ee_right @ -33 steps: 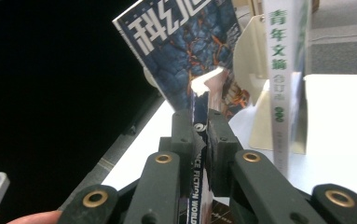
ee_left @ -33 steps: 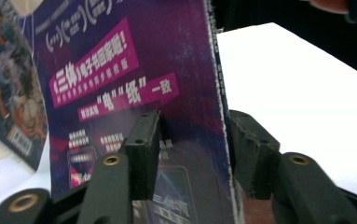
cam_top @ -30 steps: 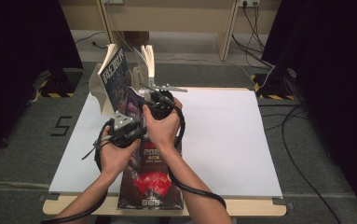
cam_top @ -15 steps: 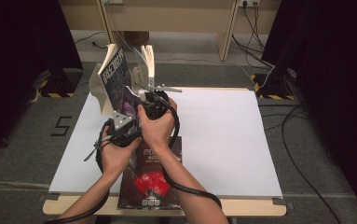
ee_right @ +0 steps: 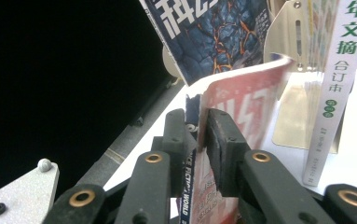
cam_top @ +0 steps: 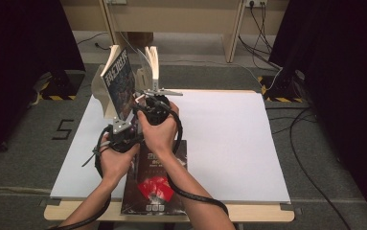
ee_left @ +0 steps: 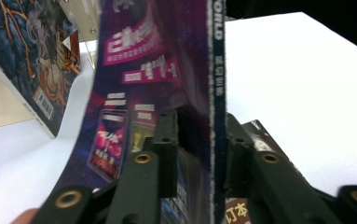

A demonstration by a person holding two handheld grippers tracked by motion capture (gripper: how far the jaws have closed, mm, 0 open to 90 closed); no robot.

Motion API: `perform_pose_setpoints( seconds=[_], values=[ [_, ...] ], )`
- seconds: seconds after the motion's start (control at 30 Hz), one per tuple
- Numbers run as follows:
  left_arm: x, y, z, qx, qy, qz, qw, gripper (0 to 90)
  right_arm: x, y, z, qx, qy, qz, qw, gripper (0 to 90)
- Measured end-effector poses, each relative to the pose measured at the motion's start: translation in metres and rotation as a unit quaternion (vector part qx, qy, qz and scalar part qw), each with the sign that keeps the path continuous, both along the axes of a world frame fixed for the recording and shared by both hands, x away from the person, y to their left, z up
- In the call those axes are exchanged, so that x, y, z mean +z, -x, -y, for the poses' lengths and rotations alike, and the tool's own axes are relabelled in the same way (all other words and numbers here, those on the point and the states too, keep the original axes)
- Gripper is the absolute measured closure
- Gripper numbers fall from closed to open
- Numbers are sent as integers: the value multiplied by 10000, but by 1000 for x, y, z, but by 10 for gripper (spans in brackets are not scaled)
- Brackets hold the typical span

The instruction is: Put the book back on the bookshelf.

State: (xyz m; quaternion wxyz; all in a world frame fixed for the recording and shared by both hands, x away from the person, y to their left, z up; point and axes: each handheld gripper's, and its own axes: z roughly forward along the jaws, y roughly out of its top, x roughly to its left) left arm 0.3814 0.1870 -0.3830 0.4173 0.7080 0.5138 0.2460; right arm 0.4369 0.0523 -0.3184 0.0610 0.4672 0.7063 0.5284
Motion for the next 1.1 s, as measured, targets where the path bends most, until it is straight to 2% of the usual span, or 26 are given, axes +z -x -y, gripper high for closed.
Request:
perform_pose_setpoints(
  seconds=[0.13,0.23,0.33,0.4,0.47,0.5,0.57,0.7,0.87,0.97,1.1],
  values=[
    [0,-1,-5,15,65,-36,10000,816,-1,-4,-3,72,-9,-44,10000,722],
    [0,-3,-12,33,222,-73,9997,826,-2,-8,-3,188,-64,-60,9998,683],
    [3,-4,-17,-34,227,-33,9997,830,-1,-10,2,360,-319,-150,9987,588],
    [6,-5,-22,-36,298,13,9995,830,1,-9,8,346,-381,-85,9986,577],
    [7,-5,-29,-5,370,46,9993,831,4,-6,17,358,-546,-14,9979,580],
    [8,-6,-33,-10,433,78,9990,831,6,-5,23,320,-605,78,9976,580],
    [10,-5,-38,-13,525,142,9985,832,10,-4,35,258,-672,120,9973,580],
    [18,-5,-48,32,615,342,9975,832,6,-7,61,7,-687,25,9976,584],
    [33,-7,-63,180,677,658,9954,832,-14,-3,90,-195,-621,-91,9978,592],
    [42,-10,-72,306,714,872,9932,832,-25,-1,105,-284,-607,-201,9975,596],
    [46,-16,-78,372,793,1141,9896,832,-40,2,122,-441,-601,-316,9967,600]
  ],
)
